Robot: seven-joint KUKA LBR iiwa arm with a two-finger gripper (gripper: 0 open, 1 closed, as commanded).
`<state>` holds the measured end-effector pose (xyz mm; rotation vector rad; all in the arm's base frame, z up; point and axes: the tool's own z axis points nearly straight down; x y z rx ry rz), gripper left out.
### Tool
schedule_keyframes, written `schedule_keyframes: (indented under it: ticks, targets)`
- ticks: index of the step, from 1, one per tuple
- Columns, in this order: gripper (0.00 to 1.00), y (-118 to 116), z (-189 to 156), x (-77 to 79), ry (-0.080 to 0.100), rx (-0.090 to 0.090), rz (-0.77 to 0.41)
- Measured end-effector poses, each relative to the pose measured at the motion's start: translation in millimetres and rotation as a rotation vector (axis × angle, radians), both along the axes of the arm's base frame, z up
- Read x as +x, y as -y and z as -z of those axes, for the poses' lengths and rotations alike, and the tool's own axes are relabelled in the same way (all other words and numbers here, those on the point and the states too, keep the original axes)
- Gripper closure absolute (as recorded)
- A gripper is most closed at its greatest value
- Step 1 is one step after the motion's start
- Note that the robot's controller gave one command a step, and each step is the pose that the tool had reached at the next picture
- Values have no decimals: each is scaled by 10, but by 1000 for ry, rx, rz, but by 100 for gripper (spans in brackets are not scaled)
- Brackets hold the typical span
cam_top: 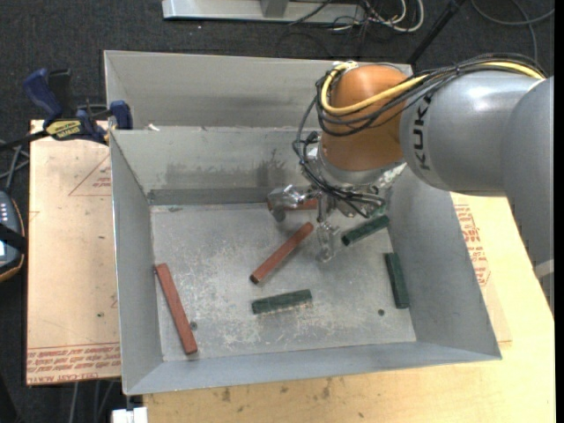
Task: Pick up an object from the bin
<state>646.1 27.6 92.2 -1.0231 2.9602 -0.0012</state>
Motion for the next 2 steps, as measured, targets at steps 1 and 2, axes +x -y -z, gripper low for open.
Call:
schedule_keyframes:
  ticks: [1, 2]
  targets:
    - [100, -390, 210, -159, -7, 0, -132]
    - [100, -390, 210, -159, -7, 0, -132]
